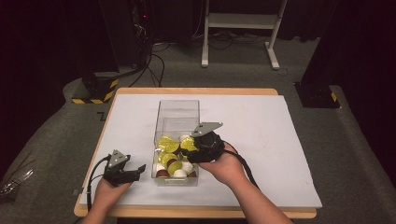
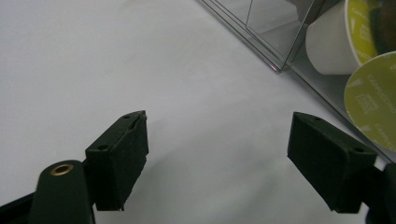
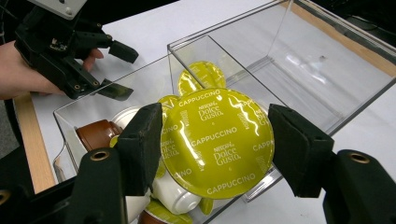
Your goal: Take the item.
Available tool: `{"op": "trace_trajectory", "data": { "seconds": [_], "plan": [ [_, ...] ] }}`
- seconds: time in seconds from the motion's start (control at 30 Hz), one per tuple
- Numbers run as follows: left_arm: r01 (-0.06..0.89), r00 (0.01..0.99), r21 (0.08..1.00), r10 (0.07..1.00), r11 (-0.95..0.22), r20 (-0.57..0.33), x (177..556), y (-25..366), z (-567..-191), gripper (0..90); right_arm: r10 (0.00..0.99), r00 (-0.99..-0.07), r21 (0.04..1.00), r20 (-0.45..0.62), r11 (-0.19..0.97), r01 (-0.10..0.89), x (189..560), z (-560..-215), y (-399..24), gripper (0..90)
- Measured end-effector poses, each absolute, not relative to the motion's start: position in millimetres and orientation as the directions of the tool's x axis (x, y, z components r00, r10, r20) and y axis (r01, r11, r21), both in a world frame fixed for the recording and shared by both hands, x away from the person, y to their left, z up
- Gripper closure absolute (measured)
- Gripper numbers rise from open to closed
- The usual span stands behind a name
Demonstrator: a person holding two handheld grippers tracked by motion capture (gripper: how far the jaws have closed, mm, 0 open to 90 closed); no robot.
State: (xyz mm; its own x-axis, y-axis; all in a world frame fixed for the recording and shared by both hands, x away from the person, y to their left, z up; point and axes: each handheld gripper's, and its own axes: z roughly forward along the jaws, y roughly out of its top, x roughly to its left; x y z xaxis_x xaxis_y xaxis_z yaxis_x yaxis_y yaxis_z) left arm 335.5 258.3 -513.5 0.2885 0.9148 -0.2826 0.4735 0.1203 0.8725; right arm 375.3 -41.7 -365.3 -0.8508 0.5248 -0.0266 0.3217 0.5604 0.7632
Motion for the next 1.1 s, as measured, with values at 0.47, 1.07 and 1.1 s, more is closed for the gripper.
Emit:
{"op": "trace_trajectory", "data": {
  "seconds": [0.47, 1.07, 1.1],
  "plan": [
    [0.472, 0.279, 0.870, 0.913, 0.141, -0.299, 336, 257, -514, 20.8, 0.551, -0.834, 0.777, -0.039, 0.541, 0.321, 376, -356, -53, 38.1],
    [0.476, 0.287, 0.872, 0.917, 0.115, -0.277, 336, 258, -514, 20.8, 0.672, -0.736, 0.781, -0.084, 0.503, 0.370, 390, -354, -103, 38.1],
    [0.477, 0.287, 0.872, 0.917, 0.113, -0.276, 336, 258, -514, 20.8, 0.677, -0.731, 0.781, -0.085, 0.501, 0.374, 391, -354, -106, 38.1]
  ]
}}
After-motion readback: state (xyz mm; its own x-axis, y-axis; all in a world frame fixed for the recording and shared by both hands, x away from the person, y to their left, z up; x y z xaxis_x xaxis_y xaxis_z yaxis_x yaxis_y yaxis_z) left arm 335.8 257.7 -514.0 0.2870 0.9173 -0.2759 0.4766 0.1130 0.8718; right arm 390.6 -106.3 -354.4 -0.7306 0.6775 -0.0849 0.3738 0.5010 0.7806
